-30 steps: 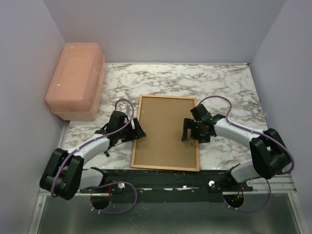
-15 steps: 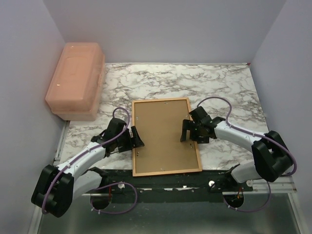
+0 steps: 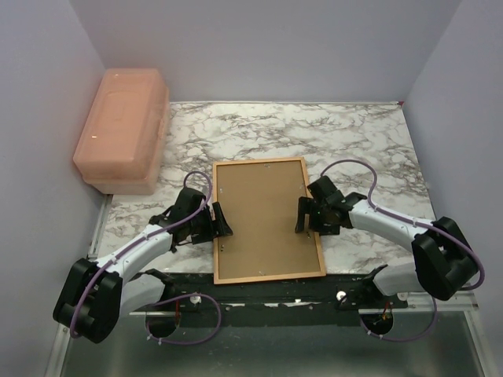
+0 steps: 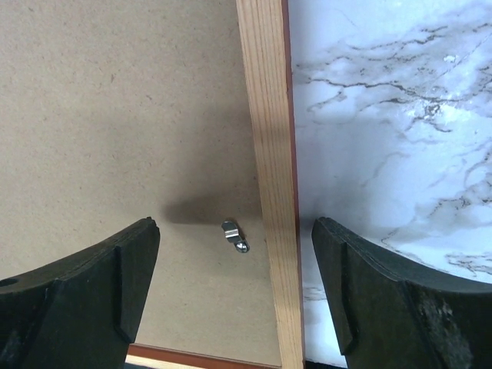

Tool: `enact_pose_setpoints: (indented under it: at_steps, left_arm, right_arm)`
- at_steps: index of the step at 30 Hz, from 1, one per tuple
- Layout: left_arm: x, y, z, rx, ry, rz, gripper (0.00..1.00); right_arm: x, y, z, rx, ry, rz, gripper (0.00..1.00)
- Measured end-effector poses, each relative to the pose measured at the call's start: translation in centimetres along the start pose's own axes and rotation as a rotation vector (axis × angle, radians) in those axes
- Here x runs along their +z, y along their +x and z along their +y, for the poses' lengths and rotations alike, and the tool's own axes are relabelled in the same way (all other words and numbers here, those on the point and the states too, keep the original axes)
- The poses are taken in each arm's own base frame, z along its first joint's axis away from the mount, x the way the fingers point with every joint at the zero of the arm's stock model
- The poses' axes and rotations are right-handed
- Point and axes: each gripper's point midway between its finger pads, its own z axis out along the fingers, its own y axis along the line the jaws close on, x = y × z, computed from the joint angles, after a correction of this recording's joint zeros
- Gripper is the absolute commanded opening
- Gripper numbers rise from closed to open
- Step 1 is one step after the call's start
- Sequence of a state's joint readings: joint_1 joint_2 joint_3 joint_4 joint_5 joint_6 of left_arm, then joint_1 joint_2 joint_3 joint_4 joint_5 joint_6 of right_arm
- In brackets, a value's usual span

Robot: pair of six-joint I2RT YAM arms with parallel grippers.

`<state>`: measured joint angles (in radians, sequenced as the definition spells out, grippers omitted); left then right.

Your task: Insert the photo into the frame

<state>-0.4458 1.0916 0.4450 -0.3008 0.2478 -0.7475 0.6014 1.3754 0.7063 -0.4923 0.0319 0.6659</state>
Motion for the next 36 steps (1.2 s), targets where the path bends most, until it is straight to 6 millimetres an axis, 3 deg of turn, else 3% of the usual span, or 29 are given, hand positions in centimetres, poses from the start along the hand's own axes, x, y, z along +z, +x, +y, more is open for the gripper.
enact_pose_setpoints:
  at_steps: [3,8,16,27,30,36]
  left_arm:
    - [0.0,0.0,0.0,0.003,-0.001,0.001,0.71]
    - [0.0,0.0,0.1,0.010,-0.003,0.003,0.70]
    - [0.1,0.0,0.1,0.017,-0.005,0.006,0.69]
    - [0.1,0.1,0.2,0.023,-0.007,0.009,0.66]
    - [0.1,0.1,0.2,0.023,-0.008,0.009,0.66]
    - [0.1,0.1,0.2,0.024,-0.007,0.008,0.67]
  right_arm:
    - [-0.3,0.4,-0.2,-0.005,0.003,0.004,0.87]
    - [-0.8,1.0,-0.5,-0.009,0.001,0.001,0.77]
    - [-0.2,1.4,-1.3,-0.003,0.055,0.004,0.63]
    - [-0.3,1.0,-2.0,0.009,0.130,-0.019,0.21]
    - [-0.4,1.0,-2.1,0.020,0.140,-0.025,0.03]
    - [-0.5,0.9,-2.1,0.021,0.142,-0.036,0.01]
